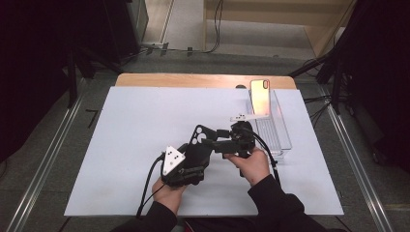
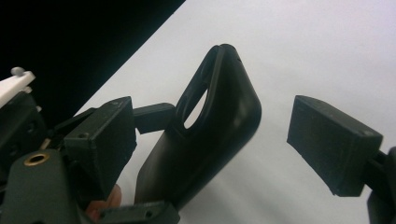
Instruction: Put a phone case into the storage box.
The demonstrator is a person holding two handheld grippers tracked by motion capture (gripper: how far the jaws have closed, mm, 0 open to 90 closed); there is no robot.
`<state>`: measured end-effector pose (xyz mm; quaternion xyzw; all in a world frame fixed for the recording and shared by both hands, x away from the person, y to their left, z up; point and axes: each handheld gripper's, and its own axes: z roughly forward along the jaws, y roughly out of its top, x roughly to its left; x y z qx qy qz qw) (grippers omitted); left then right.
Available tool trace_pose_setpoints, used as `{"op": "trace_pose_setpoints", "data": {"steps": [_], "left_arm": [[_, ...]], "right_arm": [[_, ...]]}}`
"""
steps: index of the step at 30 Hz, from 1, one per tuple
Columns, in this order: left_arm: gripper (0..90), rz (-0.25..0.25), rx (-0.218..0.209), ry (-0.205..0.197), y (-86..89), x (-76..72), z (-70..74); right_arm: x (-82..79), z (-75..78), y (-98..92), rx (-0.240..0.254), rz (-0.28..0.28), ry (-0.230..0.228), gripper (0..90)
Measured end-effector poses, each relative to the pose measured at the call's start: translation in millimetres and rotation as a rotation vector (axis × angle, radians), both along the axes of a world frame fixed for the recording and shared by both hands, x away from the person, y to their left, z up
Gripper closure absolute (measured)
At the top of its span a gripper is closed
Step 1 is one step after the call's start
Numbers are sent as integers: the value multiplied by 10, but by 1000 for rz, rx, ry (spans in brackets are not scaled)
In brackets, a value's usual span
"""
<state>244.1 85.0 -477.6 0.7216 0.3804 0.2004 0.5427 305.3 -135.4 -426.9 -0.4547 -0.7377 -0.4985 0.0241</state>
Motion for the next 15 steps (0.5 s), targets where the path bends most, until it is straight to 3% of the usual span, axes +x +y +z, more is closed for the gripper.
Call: {"op": "trace_pose_setpoints", "data": {"steps": [5,11,15], "left_arm": [[147,12,-19,-6,7,-19,21],[147,-5,-70,28,19,-11,24],[145,-14,-86,33,23,-6,25]], "right_arm": [[50,-2,50,30,-5,34,295],[106,-2,15,112,-8,141,672],[112,7,3,159,22,153,769]]}}
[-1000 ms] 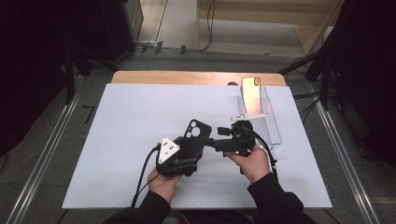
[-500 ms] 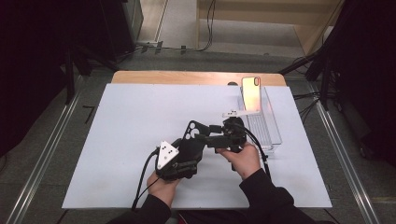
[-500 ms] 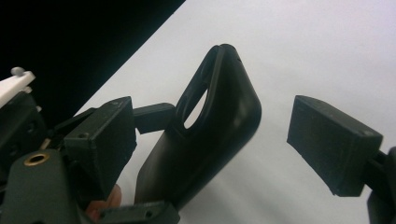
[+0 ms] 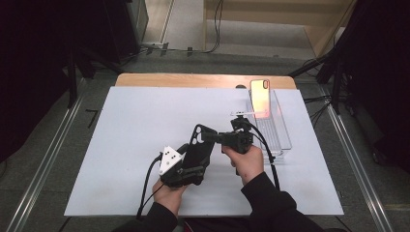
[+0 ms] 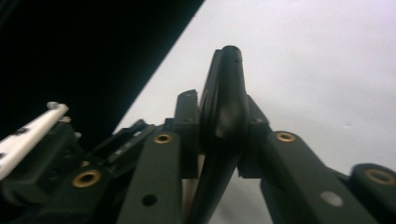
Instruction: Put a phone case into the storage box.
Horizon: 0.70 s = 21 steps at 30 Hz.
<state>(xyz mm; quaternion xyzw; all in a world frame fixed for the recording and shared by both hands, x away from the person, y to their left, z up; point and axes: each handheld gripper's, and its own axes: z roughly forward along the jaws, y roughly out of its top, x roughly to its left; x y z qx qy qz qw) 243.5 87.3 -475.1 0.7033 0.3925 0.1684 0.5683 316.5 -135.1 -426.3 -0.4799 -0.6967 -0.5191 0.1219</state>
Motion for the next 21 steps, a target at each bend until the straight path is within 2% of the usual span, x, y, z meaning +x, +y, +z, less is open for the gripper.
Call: {"op": "trace_pose_setpoints", "data": {"steps": [5,11,12,16,21], "left_arm": [[141,-8,-17,2,3,-4,14],[132,-16,2,-11,-15,-11,38],[130,-24,11,-3,-16,-2,50],[135,-45,-9,50,13,29,78],[135,-44,28,83,9,44,119]], "right_arm": [[-1,20,-11,7,22,-18,778],[-20,51,-23,15,34,-33,803],[-28,65,-15,22,44,-34,817],[-47,96,-3,7,52,-50,825],[-38,112,-52,1,49,-64,825]]}}
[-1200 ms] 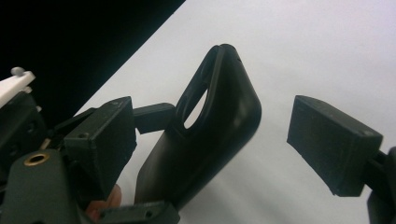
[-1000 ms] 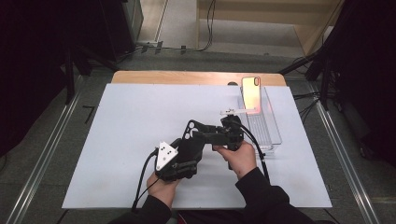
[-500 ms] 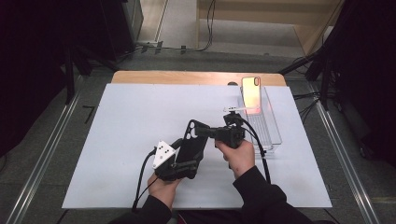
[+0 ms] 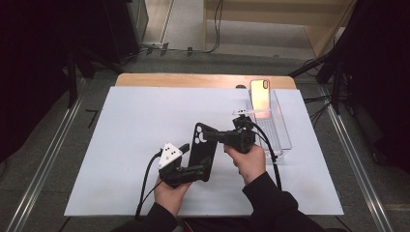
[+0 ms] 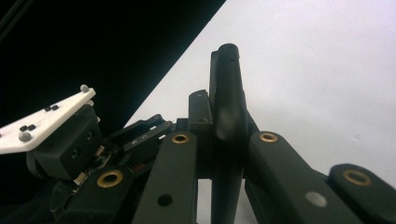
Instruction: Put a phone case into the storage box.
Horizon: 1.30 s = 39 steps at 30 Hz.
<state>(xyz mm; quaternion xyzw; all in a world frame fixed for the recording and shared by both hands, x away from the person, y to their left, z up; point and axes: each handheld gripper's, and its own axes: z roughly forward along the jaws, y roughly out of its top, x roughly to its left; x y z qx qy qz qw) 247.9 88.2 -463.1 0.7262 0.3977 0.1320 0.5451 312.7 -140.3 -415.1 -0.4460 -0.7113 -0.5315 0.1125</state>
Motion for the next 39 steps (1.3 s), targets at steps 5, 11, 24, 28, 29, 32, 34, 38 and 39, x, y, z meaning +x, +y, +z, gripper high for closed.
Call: {"op": "trace_pose_setpoints", "data": {"steps": [5,11,24,28,29,32,34,38,39], "left_arm": [[138,-19,18,43,-1,8,47],[139,-65,44,148,11,58,88],[170,-147,135,197,99,186,192],[170,-162,159,206,129,230,247],[170,-168,159,209,137,240,258],[170,-182,151,224,161,265,282],[169,-206,153,245,185,308,330],[170,-241,154,252,214,349,395],[170,-250,146,262,214,359,404]], "right_arm": [[-8,16,-48,-42,2,-42,824],[-39,33,-64,-99,1,-100,824],[-135,49,-129,-170,1,-172,823],[-165,51,-159,-170,10,-198,823],[-169,52,-162,-168,20,-203,823],[-172,49,-168,-162,36,-208,823],[-190,53,-184,-161,52,-216,823],[-227,69,-211,-170,71,-242,823],[-234,66,-220,-166,77,-248,822]]}}
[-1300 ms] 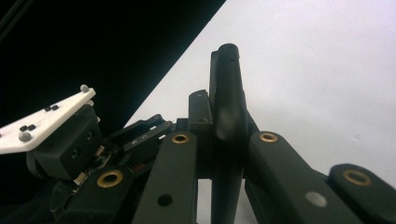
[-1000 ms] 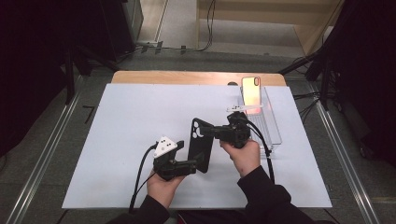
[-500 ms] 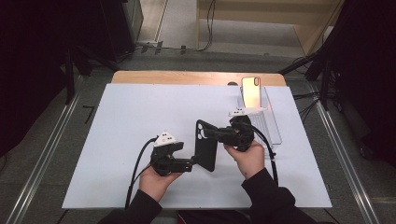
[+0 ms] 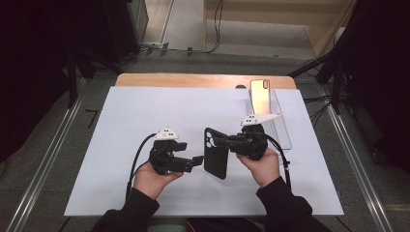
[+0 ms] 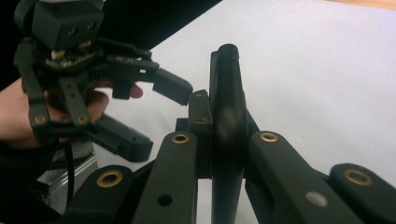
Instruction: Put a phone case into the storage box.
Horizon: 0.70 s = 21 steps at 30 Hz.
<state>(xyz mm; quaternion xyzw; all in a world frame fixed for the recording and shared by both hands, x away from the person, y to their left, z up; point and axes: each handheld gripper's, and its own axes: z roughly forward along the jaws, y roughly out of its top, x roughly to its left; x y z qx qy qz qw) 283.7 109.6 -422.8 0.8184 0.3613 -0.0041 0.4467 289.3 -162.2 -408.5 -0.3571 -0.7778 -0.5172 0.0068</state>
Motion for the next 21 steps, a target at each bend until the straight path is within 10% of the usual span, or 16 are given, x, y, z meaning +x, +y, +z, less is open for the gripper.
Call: {"op": "trace_pose_setpoints", "data": {"steps": [9,21], "left_arm": [[280,-112,-59,36,7,69,63],[287,-223,-67,-29,20,132,109]], "right_arm": [[-50,-4,-45,-7,62,-7,822],[-97,-17,-34,17,177,-28,822]]}}
